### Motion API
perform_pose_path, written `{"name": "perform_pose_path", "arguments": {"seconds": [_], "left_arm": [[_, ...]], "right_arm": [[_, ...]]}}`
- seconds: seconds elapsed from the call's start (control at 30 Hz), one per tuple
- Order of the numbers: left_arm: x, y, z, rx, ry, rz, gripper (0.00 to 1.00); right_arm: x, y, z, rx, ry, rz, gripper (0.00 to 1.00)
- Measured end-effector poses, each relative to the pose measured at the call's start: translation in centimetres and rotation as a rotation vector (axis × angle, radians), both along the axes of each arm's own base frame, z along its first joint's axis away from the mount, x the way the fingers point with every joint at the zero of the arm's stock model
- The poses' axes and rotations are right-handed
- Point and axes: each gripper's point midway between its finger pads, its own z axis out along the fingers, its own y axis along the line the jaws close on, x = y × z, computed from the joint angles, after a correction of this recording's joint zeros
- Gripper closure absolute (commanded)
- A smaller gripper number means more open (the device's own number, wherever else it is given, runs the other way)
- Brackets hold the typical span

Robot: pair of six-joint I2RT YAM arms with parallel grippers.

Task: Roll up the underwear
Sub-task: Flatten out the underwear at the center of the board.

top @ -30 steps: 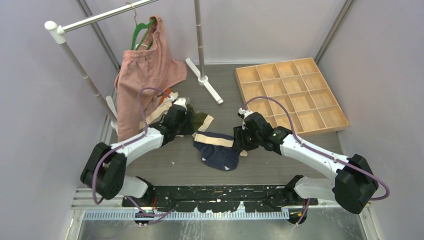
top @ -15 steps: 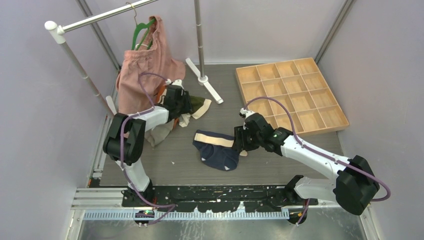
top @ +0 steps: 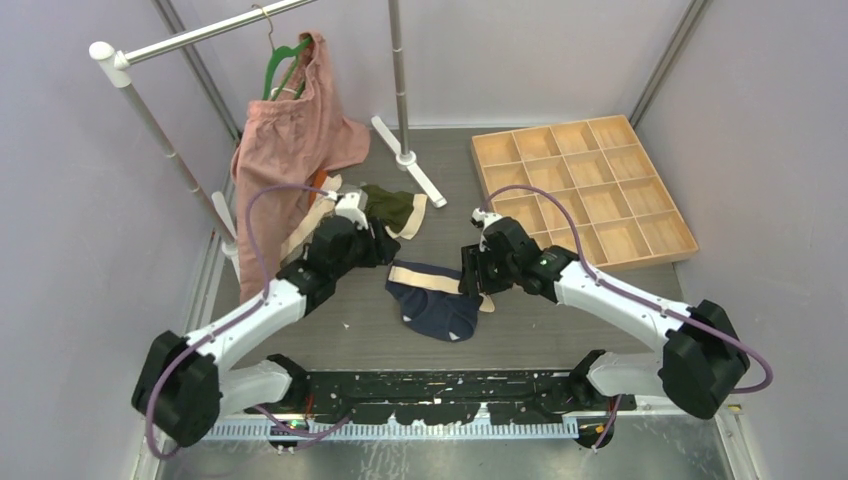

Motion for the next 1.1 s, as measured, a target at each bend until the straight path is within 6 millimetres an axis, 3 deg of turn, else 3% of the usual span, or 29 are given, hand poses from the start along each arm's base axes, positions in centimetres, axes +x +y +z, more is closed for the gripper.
{"name": "perform_pose_path", "arguments": {"seconds": [0.1, 0.2, 0.3, 0.53, 0.63, 0.8, 1.0, 1.1], "left_arm": [[-3.7, -1.5, -0.6, -0.007, -0.009, -0.079, 0.59], [-7.5, -3.5, -2.8, 0.009, 0.022, -0.192, 0.66], [-9.6, -4.3, -4.8, 0.025, 0.062, -0.257, 0.72], [-10.1, -5.9, -6.5, 0.031, 0.088, -0.314, 0.85], [-10.2, -6.1, -8.4, 0.059, 0.129, -0.315, 0.94], [-10.9, -5.1, -12.4, 0.124, 0.23, -0.292, 0.99], [-10.8, -5.0, -12.5, 0.065, 0.21, -0.246, 0.99], [-11.0, -4.6, -12.5, 0.049, 0.205, -0.23, 0.99]], "right_arm": [[0.6, 1.1, -0.3, 0.011, 0.013, 0.017, 0.47], [0.6, 1.9, -1.0, 0.025, 0.041, 0.038, 0.5], [0.4, 2.8, -1.4, 0.056, 0.067, 0.063, 0.51], [0.2, 4.1, -1.8, 0.097, 0.097, 0.094, 0.54], [0.1, 4.4, -2.1, 0.108, 0.115, 0.097, 0.54], [-0.3, 5.0, -2.9, 0.108, 0.143, 0.117, 0.54], [-0.8, 6.2, -3.4, 0.09, 0.15, 0.168, 0.53], [-0.8, 7.3, -3.5, 0.075, 0.128, 0.201, 0.47]]}}
